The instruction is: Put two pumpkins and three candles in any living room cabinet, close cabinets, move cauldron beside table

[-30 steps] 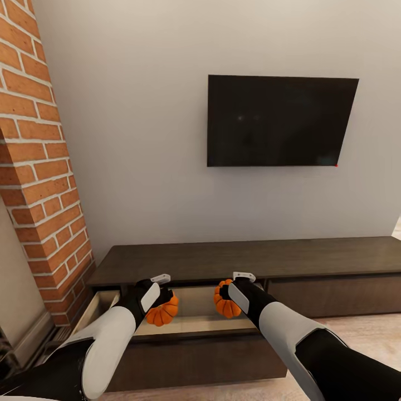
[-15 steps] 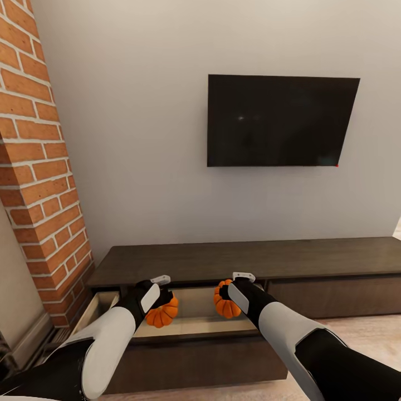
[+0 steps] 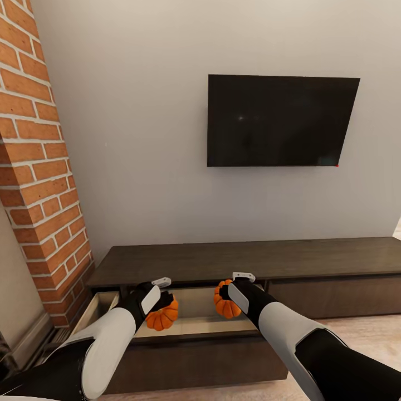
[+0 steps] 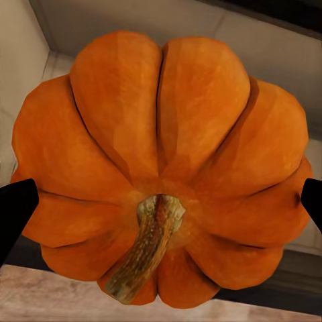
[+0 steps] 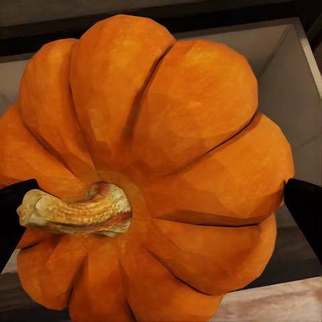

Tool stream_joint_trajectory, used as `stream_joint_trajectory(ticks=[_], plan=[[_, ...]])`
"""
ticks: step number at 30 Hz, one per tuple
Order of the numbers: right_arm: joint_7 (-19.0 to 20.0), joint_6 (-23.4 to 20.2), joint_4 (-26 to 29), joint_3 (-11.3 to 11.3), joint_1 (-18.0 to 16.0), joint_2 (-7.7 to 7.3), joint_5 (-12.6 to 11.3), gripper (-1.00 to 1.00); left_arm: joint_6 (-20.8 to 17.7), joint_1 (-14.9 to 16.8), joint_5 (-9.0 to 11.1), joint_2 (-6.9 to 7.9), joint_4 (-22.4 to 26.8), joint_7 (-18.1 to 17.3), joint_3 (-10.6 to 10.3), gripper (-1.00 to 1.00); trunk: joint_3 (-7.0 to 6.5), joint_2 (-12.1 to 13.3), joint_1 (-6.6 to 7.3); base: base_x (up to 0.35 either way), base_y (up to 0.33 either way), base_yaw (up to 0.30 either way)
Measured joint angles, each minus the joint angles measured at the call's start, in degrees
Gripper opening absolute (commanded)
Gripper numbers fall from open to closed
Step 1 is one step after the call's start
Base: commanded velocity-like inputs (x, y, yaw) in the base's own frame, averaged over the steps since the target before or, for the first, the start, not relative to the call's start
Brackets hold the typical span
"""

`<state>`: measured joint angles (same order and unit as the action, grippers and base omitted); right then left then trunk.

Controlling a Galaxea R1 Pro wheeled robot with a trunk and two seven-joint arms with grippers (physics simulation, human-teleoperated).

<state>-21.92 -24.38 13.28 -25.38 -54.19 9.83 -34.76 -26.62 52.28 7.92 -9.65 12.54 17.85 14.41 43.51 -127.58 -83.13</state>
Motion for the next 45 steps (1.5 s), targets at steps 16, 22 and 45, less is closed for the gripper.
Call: stream_joint_trajectory(ticks=[16,22,45], plan=[[-0.19,-4.15,0.11,0.03,0.00,-0.01,0.01,-1.00,-0.23,0.00,0.01,0.26,-0.09,0.08,-0.04,-1.00,0.00,0.00,0.00,0.000,0.000,0.000],[-0.14,-4.43,0.00,0.17,0.00,-0.18,-0.03,-1.00,-0.23,0.00,0.02,0.26,-0.10,0.02,-0.03,-1.00,0.00,0.00,0.00,0.000,0.000,0.000],[-0.11,-4.49,-1.89,0.19,0.00,-0.23,-0.05,-1.00,-0.15,0.00,0.09,0.27,-1.52,0.01,-0.02,-1.00,0.00,0.00,0.00,0.000,0.000,0.000]])
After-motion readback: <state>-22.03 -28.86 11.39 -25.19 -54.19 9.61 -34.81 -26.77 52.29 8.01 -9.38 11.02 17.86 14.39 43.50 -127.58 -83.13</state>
